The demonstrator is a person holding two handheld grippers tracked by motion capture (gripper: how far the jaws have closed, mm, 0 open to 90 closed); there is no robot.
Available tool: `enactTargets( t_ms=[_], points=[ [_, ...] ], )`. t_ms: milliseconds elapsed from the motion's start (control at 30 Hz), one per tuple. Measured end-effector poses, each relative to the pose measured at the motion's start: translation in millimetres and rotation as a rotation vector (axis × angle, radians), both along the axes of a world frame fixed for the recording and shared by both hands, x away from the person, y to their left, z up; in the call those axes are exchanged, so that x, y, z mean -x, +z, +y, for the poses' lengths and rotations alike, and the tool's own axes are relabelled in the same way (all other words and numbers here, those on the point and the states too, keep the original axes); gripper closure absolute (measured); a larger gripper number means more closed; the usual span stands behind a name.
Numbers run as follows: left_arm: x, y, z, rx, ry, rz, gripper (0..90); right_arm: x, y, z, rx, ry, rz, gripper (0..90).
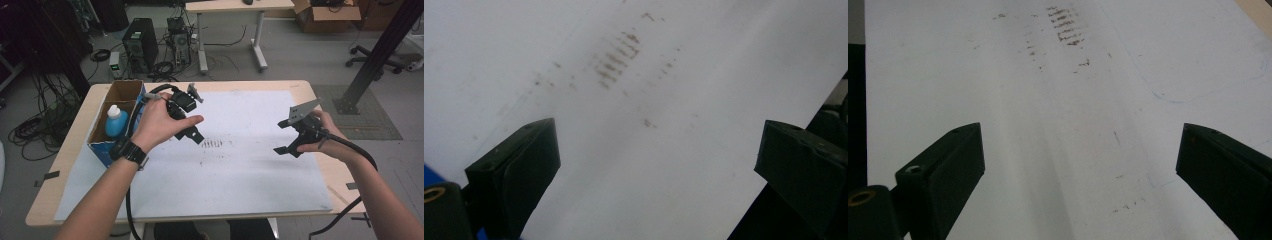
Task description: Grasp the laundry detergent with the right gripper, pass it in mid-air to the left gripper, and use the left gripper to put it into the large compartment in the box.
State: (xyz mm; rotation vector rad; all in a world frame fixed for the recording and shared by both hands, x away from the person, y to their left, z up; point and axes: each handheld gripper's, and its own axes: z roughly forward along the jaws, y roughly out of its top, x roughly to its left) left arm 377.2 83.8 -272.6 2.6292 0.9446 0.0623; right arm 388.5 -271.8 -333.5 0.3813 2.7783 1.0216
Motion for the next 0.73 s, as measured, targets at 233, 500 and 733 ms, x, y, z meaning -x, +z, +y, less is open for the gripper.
enactTargets(
  t_ms=[233, 500, 733],
  points=[
    [1.0, -16.0, -5.3, -0.018, -0.023, 0.025, 4.4, 0.2, -0.6, -1.1, -0.001, 0.001, 0.002, 5.2],
    [2.3, -16.2, -3.5, -0.01, -0.033, 0.035, 4.4, 0.3, 0.1, -0.8, -0.002, 0.0, 0.0, 5.2],
    [3.0, -15.8, -2.6, -0.007, -0.029, 0.031, 4.4, 1.3, 0.0, 1.2, 0.0, 0.005, 0.001, 5.2]
  ],
)
